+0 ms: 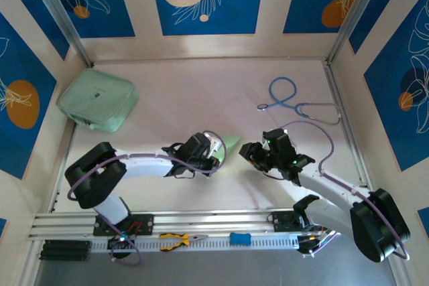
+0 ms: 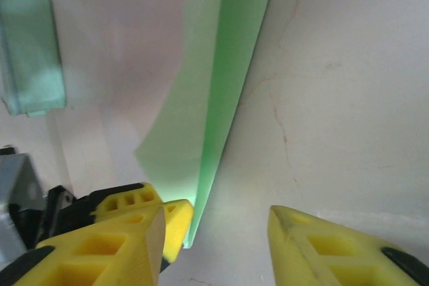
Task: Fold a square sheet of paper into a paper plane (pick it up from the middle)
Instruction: Fold the wing for the fifth time at the center of the table.
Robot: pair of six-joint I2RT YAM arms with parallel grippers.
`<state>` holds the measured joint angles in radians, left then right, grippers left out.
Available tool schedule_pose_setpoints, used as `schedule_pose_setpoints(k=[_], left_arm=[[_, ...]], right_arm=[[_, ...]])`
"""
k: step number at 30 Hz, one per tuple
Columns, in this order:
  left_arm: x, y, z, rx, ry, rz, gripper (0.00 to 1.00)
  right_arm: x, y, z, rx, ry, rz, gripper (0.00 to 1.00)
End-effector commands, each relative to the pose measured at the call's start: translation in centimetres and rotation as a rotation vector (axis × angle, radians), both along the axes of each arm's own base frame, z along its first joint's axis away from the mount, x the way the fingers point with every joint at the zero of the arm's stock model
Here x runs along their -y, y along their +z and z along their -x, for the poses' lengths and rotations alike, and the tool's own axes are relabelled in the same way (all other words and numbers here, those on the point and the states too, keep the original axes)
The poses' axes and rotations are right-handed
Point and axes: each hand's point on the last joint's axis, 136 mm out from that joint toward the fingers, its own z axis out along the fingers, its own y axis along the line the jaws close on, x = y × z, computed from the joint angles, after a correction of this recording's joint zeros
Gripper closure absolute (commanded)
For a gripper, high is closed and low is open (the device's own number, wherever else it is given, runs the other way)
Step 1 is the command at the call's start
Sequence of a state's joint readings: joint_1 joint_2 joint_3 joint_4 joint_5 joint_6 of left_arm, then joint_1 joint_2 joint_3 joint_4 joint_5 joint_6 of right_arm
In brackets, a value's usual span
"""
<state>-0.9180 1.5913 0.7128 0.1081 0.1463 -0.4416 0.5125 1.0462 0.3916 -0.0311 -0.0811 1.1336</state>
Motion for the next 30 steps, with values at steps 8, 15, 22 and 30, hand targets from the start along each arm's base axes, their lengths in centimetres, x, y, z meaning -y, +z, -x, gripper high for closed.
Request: schedule_pose_setpoints(k=[8, 15, 22, 30], left_arm=[[-0.7, 0.3, -0.5, 0.074, -0.045, -0.052, 1.00], [-0.9, 0.6, -0.7, 0.119, -0.054, -0.074, 0.99], [-1.4, 0.6, -0.9, 0.183, -0.080, -0.133, 0.98], [-1.5, 0.5, -1.1, 0.247, -0.116, -0.196, 0.96]], right_arm=[[-3.4, 2.1, -2.6, -0.075, 0.071, -0.037, 0.40], [-3.9, -0.6, -2.8, -0.280, 0.061, 0.055, 0.42], [-4.8, -0.9, -3.8, -0.313, 0.072, 0.080, 0.46], [-5.6, -1.4, -3.9, -0.330, 0.090, 0.074, 0.75]])
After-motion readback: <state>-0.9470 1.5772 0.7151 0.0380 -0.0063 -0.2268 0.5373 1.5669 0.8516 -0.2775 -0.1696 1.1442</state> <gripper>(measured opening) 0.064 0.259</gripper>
